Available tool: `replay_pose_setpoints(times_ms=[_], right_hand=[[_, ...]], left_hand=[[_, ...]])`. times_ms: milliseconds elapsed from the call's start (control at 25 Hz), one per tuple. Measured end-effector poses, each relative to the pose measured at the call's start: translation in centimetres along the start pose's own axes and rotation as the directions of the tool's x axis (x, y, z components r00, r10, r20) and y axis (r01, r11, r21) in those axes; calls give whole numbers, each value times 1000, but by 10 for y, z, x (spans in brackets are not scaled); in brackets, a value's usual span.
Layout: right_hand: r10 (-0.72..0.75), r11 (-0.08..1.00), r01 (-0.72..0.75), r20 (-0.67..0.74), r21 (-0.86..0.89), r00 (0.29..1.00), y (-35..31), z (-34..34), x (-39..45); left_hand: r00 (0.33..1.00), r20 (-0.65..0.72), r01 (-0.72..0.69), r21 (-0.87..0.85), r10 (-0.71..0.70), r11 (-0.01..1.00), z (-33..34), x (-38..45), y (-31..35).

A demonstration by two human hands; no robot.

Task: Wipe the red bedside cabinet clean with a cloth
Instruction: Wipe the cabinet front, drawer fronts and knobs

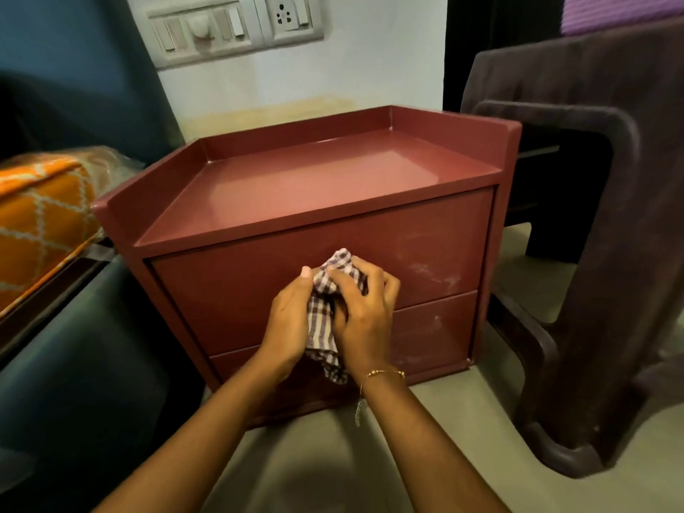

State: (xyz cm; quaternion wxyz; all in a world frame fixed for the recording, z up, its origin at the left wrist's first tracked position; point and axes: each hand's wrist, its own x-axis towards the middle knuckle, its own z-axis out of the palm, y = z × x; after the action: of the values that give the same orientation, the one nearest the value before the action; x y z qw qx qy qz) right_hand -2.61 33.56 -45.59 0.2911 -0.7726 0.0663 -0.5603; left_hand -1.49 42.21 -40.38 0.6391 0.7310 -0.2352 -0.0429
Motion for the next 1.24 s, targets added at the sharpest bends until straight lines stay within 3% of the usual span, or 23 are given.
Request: replay_pose_setpoints(times_ms=[120, 160, 360, 520, 720, 800, 840, 880, 920, 960, 1000, 1040, 1080, 1120, 1160, 1240], right_hand=[[303, 951, -293, -111, 98, 946, 23, -5, -13], [333, 941, -320, -130, 113, 934, 26, -8, -17], [50, 997, -51, 22, 51, 998, 6, -7, -3], [270, 959, -265, -33, 103, 962, 18, -16, -5], [102, 994, -104, 46, 33, 994, 2, -9, 6], [217, 974, -216, -1, 65, 976, 10, -14, 1], [282, 957, -278, -44, 85, 958, 14, -21, -2], [312, 948, -304, -88, 98, 946, 14, -27, -2], [291, 955, -280, -132, 98, 948, 11, -29, 6], [237, 970, -225, -156, 87, 959, 6, -29, 19], [180, 983, -172, -156, 64, 971, 0, -25, 34], [153, 988, -148, -151, 40, 977, -5, -21, 45], [172, 985, -170, -163, 29, 972, -5, -16, 49], [231, 973, -228, -189, 36, 954, 0, -13, 46], [305, 952, -299, -217, 62, 927, 9, -11, 36], [466, 884, -439, -234, 159, 853, 25, -16, 9]], left_hand=[[997, 12, 81, -81, -81, 993, 5, 1, 5], [996, 14, 84, -88, -83, 993, 5, 0, 6], [999, 1, 49, -144, -50, 988, 5, 0, 7], [998, 7, 68, -113, -68, 991, 7, 1, 6], [999, 7, 37, -91, -37, 995, 6, 0, 5], [996, 21, 88, -109, -86, 990, 4, 3, 6], [996, 18, 83, -58, -83, 995, 1, 5, 9], [1000, 3, 1, 103, -1, 995, -3, 8, 12], [985, 7, -164, 374, 174, 913, -7, 12, 16], [919, 72, -337, 654, 387, 678, -11, 18, 21], [807, 171, -444, 807, 566, 388, -12, 24, 30], [688, 270, -489, 858, 673, 155, -11, 31, 41], [588, 363, -521, 854, 722, -5, -7, 39, 53], [506, 447, -548, 827, 738, -125, -1, 48, 64], [467, 515, -565, 799, 719, -205, 5, 58, 73], [472, 589, -582, 767, 657, -270, 19, 77, 84]])
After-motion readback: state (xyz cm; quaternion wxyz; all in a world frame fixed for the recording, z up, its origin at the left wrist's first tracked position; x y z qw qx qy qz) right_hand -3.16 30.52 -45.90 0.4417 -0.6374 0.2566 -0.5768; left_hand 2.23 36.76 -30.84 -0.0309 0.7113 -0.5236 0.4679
